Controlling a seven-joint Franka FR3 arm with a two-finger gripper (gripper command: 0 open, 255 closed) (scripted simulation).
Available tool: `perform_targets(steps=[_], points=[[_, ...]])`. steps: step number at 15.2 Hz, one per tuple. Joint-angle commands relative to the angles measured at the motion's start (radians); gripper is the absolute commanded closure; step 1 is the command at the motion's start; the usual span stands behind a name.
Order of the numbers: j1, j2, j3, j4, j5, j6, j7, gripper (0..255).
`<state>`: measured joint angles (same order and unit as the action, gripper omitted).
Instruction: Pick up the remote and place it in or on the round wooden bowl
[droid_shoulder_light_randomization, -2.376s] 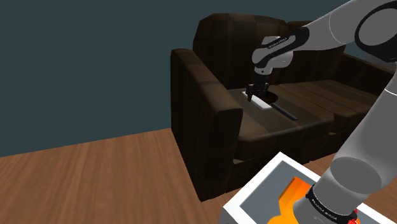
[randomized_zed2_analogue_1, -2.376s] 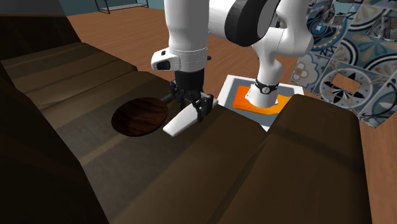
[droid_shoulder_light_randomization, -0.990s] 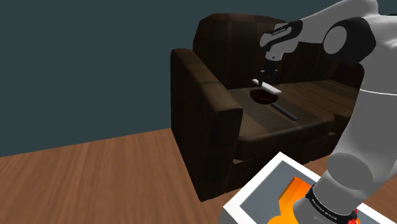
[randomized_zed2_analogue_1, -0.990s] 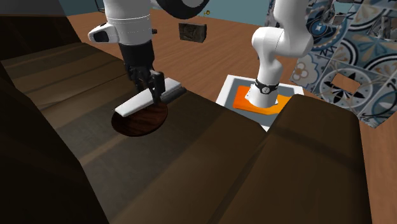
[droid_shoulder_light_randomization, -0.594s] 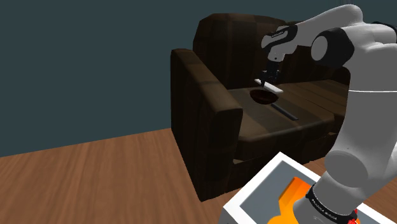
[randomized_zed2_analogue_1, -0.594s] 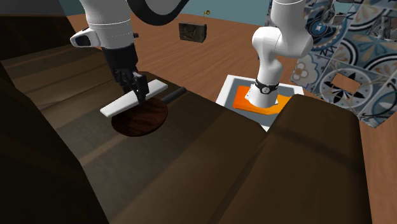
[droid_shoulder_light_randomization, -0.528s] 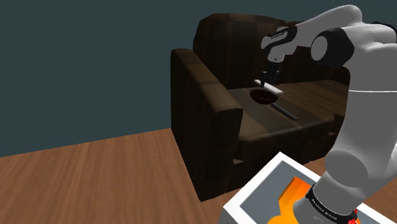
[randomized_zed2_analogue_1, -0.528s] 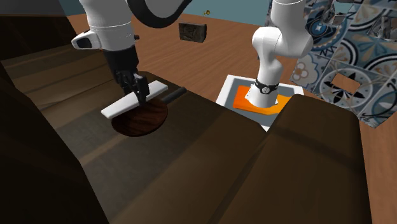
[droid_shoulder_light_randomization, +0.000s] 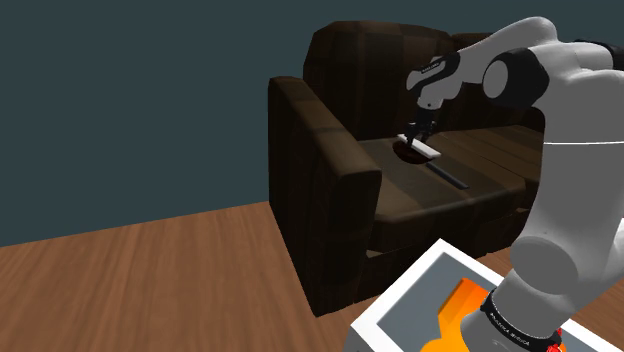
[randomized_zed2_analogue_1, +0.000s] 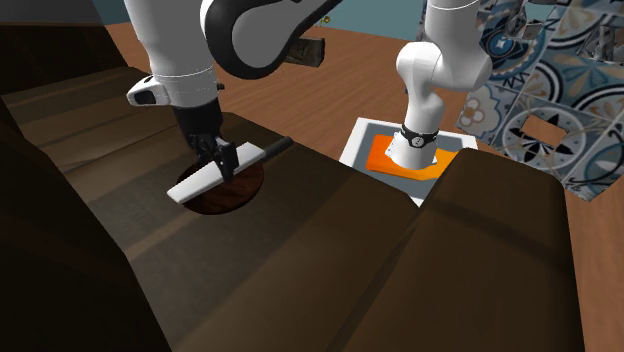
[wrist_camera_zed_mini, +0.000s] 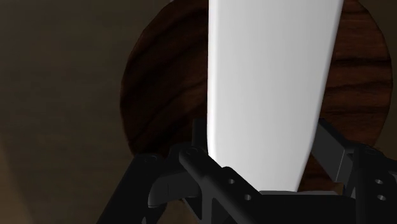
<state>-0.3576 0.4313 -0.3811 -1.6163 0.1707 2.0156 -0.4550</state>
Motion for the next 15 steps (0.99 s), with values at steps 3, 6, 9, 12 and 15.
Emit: perform_targets(steps=[3, 6, 9, 12, 15], points=[[0.0, 0.008, 0.002, -0.011, 0.004, 0.02, -0.002, 255], [-0.001, 0.008, 0.002, -0.011, 0.004, 0.02, -0.002, 255], [-0.001, 0.008, 0.002, -0.011, 0.004, 0.02, -0.002, 255], [-0.001, 0.008, 0.002, -0.011, 0.004, 0.02, -0.002, 0], [-0.001, 0.008, 0.002, -0.011, 0.004, 0.02, -0.002, 0]])
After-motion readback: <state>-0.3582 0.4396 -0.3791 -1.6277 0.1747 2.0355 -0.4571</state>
